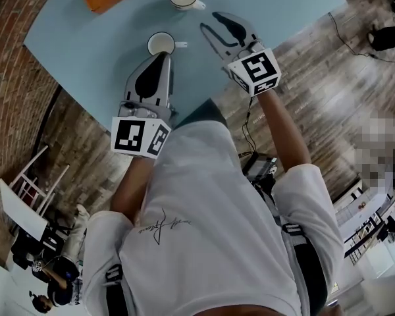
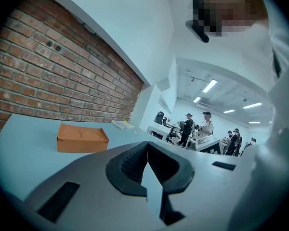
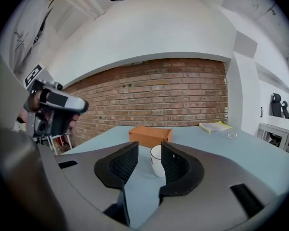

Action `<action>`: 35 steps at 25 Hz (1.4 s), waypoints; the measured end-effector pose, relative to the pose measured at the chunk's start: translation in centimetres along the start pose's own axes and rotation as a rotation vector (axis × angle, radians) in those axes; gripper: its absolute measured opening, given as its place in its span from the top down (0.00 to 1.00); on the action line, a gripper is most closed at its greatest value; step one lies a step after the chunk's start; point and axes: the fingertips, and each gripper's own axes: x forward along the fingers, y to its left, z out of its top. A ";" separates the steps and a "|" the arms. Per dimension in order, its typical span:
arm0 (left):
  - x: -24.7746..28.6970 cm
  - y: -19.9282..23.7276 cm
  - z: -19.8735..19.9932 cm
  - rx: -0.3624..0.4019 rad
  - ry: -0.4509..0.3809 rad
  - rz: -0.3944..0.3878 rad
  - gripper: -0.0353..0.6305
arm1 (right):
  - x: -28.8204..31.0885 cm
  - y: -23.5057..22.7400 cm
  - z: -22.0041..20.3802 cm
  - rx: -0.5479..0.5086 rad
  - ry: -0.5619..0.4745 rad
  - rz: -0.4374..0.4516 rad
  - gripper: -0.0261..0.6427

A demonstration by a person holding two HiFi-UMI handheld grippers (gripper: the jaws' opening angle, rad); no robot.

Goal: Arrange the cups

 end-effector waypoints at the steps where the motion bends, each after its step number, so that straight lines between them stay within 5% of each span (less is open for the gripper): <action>1: 0.1 0.1 -0.1 -0.001 0.002 0.002 0.93 | 0.4 -0.4 -0.5 -0.007 0.009 -0.001 0.78; 22: 0.9 1.4 -1.3 -0.025 0.051 0.043 0.93 | 6.6 -3.6 -8.5 -0.015 0.151 0.049 0.75; 35: 1.0 2.3 -1.5 -0.044 0.062 0.060 0.93 | 8.2 -3.7 -9.2 -0.028 0.153 0.078 0.75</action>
